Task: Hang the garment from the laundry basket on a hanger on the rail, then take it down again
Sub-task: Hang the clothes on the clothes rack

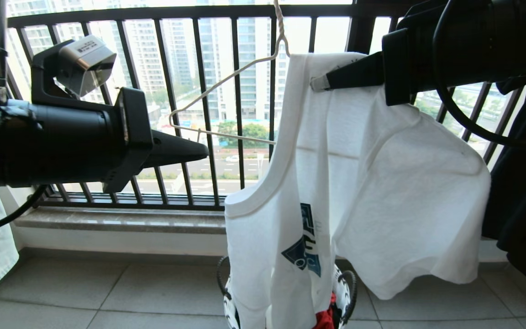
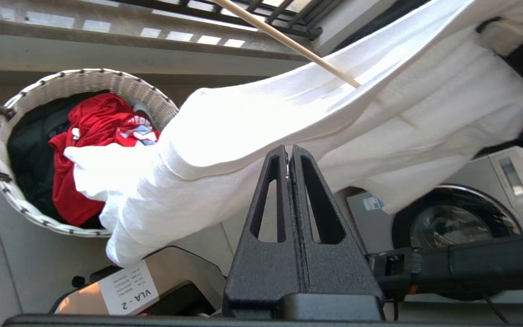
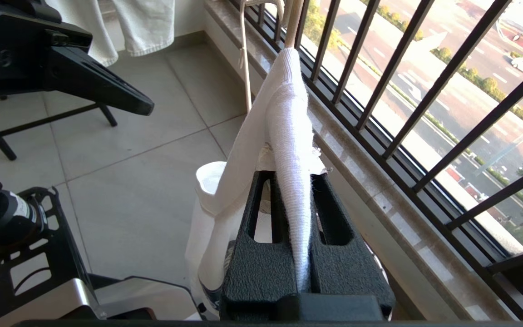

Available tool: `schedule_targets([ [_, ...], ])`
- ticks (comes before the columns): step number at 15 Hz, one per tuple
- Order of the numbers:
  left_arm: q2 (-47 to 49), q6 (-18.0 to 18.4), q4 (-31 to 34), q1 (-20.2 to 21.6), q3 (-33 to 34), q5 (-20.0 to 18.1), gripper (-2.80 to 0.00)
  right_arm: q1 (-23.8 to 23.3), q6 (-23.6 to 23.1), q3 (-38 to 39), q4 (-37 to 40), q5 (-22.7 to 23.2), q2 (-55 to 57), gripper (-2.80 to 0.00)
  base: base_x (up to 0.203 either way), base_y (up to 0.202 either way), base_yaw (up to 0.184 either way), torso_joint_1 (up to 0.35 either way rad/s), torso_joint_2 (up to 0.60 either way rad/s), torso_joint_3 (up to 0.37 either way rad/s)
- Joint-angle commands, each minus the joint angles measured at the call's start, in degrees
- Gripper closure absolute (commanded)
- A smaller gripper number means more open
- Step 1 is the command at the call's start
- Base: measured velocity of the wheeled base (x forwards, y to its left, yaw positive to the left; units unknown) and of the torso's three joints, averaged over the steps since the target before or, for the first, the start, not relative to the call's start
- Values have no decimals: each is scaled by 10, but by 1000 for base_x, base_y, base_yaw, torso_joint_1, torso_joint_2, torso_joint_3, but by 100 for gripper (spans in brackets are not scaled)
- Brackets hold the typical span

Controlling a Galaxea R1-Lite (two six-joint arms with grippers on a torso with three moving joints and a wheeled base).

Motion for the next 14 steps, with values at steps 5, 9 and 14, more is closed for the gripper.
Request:
schedule_targets([
  [5, 28, 11, 41, -13, -19, 27, 0, 0, -1, -1, 1, -17, -9, 0, 0, 0, 0, 0, 0, 0],
  [9, 51, 11, 46, -21, -17, 40, 0, 0, -1, 2, 2, -15, -12, 0, 0, 0, 0, 0, 0, 0],
  [14, 81, 13, 43, -21, -16, 78, -280, 0, -2, 6, 3, -16, -18, 0, 0, 0, 0, 0, 0, 0],
])
